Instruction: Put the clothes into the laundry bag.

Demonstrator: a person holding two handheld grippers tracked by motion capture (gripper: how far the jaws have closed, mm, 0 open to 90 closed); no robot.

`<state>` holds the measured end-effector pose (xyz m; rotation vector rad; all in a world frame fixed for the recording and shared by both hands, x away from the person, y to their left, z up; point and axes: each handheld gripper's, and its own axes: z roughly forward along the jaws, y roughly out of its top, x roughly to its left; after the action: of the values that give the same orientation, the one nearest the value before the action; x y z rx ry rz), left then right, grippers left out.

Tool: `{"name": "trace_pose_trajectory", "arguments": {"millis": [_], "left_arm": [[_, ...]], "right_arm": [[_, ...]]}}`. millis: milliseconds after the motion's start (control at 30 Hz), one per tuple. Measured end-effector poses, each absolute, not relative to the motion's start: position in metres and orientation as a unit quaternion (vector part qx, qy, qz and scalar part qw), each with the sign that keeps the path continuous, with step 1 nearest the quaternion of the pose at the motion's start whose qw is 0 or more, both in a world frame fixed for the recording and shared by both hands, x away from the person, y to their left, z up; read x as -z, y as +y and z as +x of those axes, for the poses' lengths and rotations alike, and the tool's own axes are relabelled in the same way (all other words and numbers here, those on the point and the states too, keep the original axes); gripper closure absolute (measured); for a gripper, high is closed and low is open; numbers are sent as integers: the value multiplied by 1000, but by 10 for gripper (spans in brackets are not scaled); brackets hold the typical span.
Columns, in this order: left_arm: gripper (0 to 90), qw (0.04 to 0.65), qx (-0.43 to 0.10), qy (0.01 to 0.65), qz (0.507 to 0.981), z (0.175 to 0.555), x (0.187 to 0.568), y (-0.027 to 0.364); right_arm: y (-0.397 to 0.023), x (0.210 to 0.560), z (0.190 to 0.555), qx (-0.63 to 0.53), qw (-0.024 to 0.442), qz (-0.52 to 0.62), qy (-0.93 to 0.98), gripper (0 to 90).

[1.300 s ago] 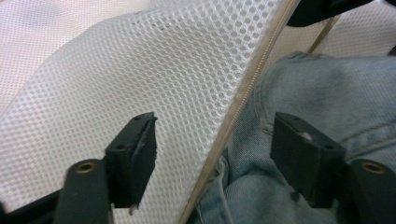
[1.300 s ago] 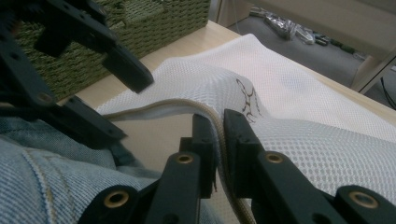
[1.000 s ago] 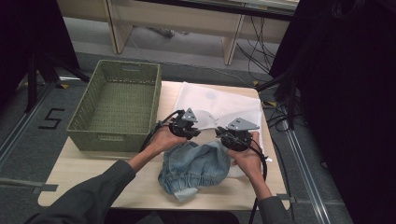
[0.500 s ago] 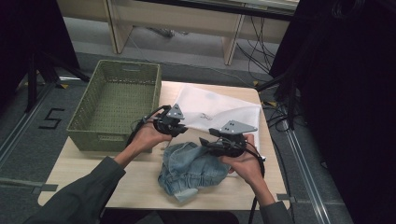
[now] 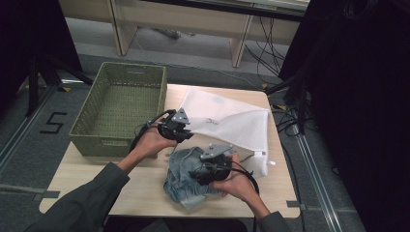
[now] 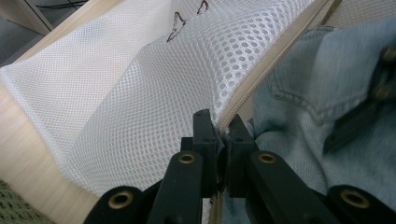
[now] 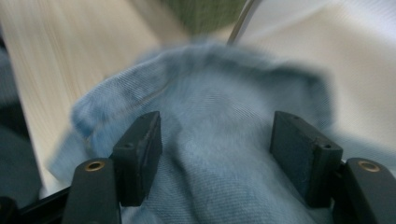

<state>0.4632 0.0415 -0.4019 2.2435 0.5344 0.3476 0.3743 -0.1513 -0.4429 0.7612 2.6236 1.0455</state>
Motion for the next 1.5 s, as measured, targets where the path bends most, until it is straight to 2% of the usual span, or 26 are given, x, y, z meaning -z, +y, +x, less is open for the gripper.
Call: {"name": "trace_pose_trajectory", "arguments": {"millis": [67,100,233,300,400,500,633,800,900,1000,1033,1067,1133,1267,1367,1500], "left_arm": [[852,395,-136,209,884,464,402,42],[852,394,-137,206,885,464,402,42],[855,396,-126,215,884,463,403,42],[856,395,-131,209,885,462,402,42],[858,398,-130,211,883,461,401,41],[858,398,-132,204,885,460,399,41],[859,394,-131,200,887,459,397,40],[858,395,-131,197,888,460,399,38],[857,393,-129,197,889,460,401,37],[857,396,-128,205,886,461,401,38],[856,395,-130,200,887,461,401,39],[857,396,-129,202,887,461,401,39],[856,397,-128,206,885,461,401,39],[856,391,-131,198,889,462,399,41],[856,395,-129,204,886,461,400,39],[855,396,-129,204,886,462,400,39]], "right_arm": [[-147,457,372,-343,123,245,899,369],[-146,460,372,-329,133,236,905,411],[-143,460,374,-307,159,241,907,697],[-145,456,375,-307,177,239,904,792],[-149,444,379,-311,210,241,895,839],[-159,428,394,-313,247,261,879,847],[-180,426,421,-320,274,327,846,850],[-187,445,434,-294,262,339,854,827],[-178,452,431,-292,268,340,853,747],[-180,440,430,-314,264,337,848,616],[-177,437,424,-327,252,376,829,573],[-179,431,425,-344,259,354,830,541],[-177,421,417,-370,248,360,820,490],[-173,410,399,-403,222,334,823,467],[-162,418,382,-400,171,317,842,453],[-154,438,380,-379,154,312,858,427]]}}
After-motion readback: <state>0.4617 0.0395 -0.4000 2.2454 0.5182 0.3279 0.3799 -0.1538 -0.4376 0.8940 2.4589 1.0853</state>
